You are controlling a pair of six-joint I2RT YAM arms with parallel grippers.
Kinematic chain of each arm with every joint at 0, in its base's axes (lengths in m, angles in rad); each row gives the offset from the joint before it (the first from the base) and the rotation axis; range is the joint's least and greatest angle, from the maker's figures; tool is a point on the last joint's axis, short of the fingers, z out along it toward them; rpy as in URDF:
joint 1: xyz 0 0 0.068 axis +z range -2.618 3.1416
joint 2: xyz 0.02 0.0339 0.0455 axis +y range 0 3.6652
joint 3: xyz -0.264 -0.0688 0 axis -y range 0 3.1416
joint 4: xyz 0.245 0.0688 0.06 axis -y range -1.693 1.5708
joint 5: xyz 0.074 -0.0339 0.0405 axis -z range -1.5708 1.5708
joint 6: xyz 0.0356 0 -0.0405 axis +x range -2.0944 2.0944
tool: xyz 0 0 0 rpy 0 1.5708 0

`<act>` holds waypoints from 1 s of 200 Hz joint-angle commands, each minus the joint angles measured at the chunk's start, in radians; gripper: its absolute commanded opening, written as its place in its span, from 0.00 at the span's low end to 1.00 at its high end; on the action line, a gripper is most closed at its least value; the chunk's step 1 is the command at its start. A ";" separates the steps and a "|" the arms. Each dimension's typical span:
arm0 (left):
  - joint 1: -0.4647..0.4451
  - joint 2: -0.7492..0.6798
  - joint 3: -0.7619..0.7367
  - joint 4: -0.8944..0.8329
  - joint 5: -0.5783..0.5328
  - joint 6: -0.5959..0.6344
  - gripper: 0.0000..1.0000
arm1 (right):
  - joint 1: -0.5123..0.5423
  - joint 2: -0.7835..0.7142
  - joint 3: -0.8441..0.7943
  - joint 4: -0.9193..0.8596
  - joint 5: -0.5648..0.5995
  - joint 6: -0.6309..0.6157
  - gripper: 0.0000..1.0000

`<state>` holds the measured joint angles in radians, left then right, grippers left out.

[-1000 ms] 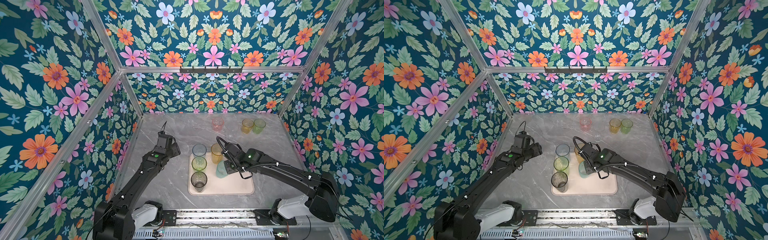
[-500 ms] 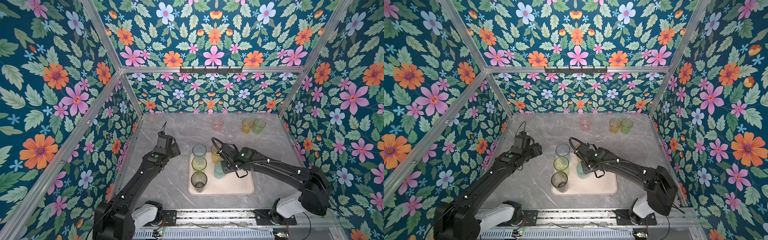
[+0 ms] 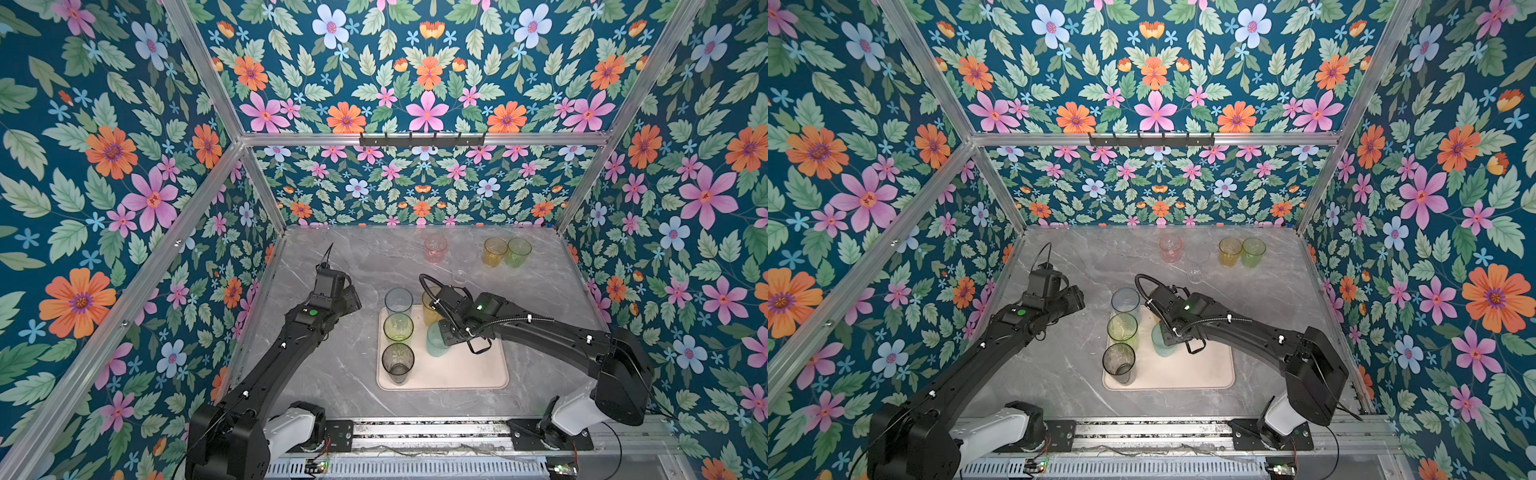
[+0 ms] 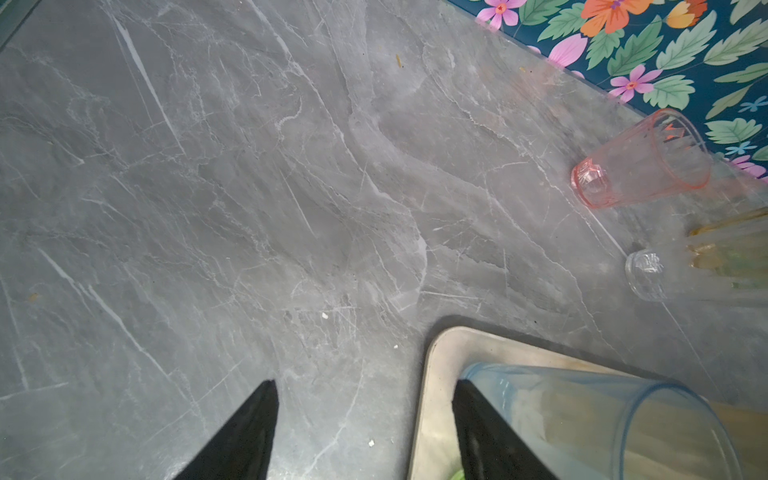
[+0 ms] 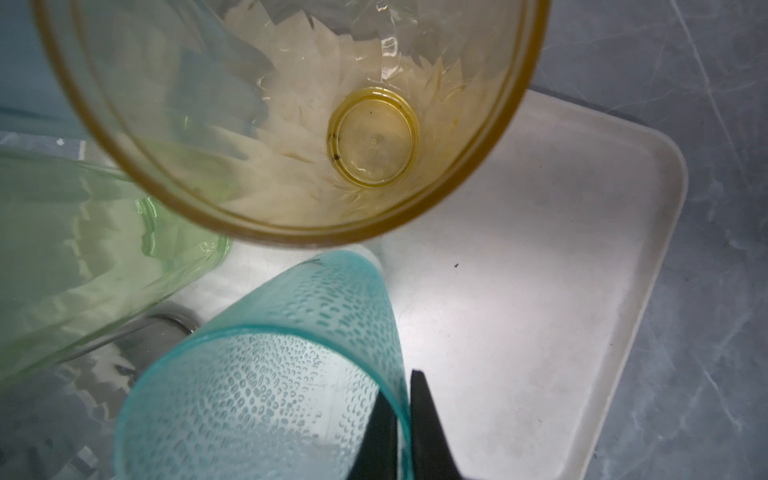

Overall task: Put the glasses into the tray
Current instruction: 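Lower the teal glass onto the tray nearer the robot than the yellow glass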

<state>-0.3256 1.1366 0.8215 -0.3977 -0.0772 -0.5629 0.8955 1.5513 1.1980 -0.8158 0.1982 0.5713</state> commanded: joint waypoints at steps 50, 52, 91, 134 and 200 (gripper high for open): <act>0.002 0.006 -0.016 0.025 0.014 -0.013 0.68 | 0.002 0.047 0.052 -0.044 0.017 0.021 0.00; 0.001 0.007 -0.016 0.024 0.014 -0.013 0.69 | 0.002 0.047 0.054 -0.046 0.017 0.021 0.00; 0.000 0.004 -0.014 0.020 0.007 -0.011 0.68 | 0.001 0.049 0.056 -0.038 0.014 0.021 0.04; 0.002 0.000 -0.014 0.013 -0.006 -0.012 0.69 | 0.002 0.055 0.058 -0.039 0.009 0.030 0.09; 0.002 0.003 -0.010 0.006 -0.010 -0.015 0.68 | 0.001 0.046 0.064 -0.041 0.002 0.027 0.18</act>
<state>-0.3256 1.1400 0.8066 -0.3931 -0.0776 -0.5739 0.8955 1.6035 1.2545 -0.8402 0.2005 0.5888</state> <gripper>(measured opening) 0.685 0.170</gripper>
